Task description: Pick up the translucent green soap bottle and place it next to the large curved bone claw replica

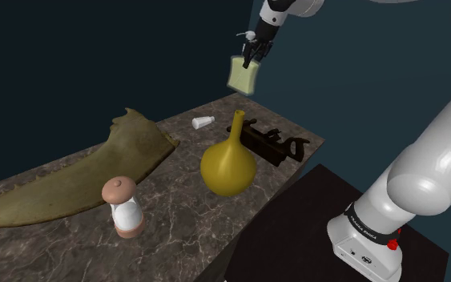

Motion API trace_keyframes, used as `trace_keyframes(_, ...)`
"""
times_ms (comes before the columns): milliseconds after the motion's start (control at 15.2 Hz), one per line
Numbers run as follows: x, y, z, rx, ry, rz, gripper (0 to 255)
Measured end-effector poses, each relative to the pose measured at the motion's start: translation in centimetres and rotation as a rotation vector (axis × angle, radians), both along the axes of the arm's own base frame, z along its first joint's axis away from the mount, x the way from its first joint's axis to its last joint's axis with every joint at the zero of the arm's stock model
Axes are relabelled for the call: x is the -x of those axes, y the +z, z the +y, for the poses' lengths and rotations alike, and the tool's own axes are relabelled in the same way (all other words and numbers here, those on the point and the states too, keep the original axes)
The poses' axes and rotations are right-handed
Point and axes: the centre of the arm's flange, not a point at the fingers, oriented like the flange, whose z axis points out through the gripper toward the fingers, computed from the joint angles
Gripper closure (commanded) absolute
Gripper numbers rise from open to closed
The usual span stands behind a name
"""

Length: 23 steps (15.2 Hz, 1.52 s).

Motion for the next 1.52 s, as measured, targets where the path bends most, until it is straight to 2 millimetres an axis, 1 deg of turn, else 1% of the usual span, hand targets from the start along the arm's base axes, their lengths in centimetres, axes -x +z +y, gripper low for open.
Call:
trace_keyframes(594,0.1,4.5,0.1,0.000,0.000,0.000,255)
trace_keyframes(1386,0.1,11.0,0.0,0.000,0.000,0.000,255)
trace_keyframes(1452,0.1,11.4,0.1,0.000,0.000,0.000,255)
trace_keyframes(1518,0.4,11.5,0.7,0.000,0.000,0.000,255)
